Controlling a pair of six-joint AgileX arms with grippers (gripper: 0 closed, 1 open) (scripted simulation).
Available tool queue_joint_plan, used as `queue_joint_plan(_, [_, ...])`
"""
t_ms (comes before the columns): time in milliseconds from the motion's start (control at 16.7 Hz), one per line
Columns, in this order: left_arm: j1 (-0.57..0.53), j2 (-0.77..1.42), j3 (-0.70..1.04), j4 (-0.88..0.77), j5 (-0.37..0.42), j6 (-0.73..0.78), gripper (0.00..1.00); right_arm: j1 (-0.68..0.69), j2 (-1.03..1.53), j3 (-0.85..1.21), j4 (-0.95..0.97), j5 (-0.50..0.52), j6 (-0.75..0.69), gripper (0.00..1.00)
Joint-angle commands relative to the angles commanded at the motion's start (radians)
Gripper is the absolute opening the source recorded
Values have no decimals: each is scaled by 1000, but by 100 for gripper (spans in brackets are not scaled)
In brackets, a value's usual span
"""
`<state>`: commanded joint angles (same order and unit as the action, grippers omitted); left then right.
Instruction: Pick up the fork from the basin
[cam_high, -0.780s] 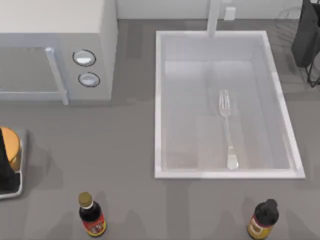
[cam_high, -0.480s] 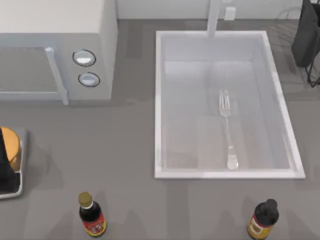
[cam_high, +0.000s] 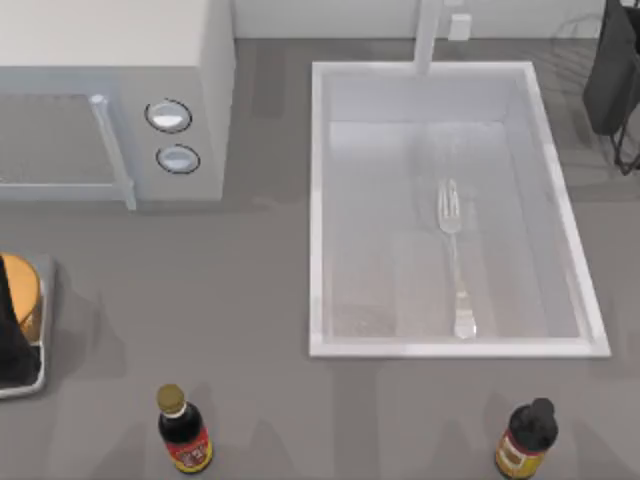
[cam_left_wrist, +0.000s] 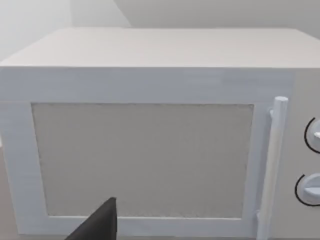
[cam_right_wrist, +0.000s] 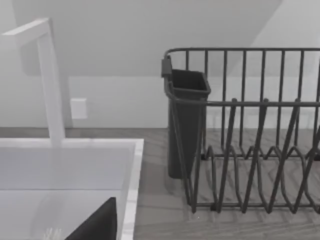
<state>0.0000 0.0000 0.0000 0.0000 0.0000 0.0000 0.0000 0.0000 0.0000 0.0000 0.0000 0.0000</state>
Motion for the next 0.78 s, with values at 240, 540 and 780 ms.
queue_joint_plan(240, [0,0,0,0,0,0,100,0,0,0,0,0,0,100])
queue_joint_plan(540, [0,0,0,0,0,0,100,0,0,0,0,0,0,100])
queue_joint_plan(780, [0,0,0,0,0,0,100,4,27,24,-15,0,5,100])
